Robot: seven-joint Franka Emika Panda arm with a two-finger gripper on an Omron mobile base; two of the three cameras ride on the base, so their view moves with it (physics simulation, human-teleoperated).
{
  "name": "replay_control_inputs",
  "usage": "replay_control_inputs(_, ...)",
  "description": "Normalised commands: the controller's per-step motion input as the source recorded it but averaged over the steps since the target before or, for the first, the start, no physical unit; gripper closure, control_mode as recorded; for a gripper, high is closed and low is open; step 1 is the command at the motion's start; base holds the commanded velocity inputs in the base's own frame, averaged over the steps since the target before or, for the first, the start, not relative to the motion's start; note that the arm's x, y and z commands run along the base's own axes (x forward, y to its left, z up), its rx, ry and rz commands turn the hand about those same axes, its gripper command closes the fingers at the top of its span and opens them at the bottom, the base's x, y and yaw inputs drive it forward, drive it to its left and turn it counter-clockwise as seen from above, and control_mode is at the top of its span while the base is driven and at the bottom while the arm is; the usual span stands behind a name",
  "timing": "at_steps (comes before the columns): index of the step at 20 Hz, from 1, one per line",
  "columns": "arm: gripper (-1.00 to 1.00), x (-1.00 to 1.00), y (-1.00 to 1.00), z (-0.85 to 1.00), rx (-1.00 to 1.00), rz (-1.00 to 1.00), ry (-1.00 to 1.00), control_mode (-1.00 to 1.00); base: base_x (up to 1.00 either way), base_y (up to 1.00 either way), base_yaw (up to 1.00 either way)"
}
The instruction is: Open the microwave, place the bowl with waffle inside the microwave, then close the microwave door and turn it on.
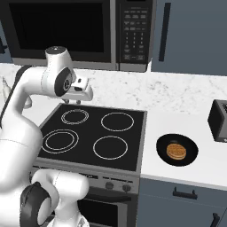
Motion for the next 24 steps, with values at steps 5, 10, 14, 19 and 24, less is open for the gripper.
replay_control_inputs(5, -1.00, -0.24, -0.22, 0.11, 0.00, 0.00, -0.37, -1.00, 0.00, 0.00, 0.00)
replay_control_inputs(10, -1.00, 0.06, -0.38, 0.32, 0.00, 0.00, -0.98, -1.00, 0.00, 0.00, 0.00)
replay_control_inputs(14, -1.00, 0.26, -0.32, 0.35, -0.01, 0.00, -0.93, -1.00, 0.00, 0.00, 0.00)
replay_control_inputs(19, -1.00, 0.24, -0.36, 0.61, 0.00, -0.09, -0.58, -1.00, 0.00, 0.00, 0.00)
replay_control_inputs(24, -1.00, 0.15, -0.23, 0.12, 0.03, -0.11, -0.04, -1.00, 0.00, 0.00, 0.00)
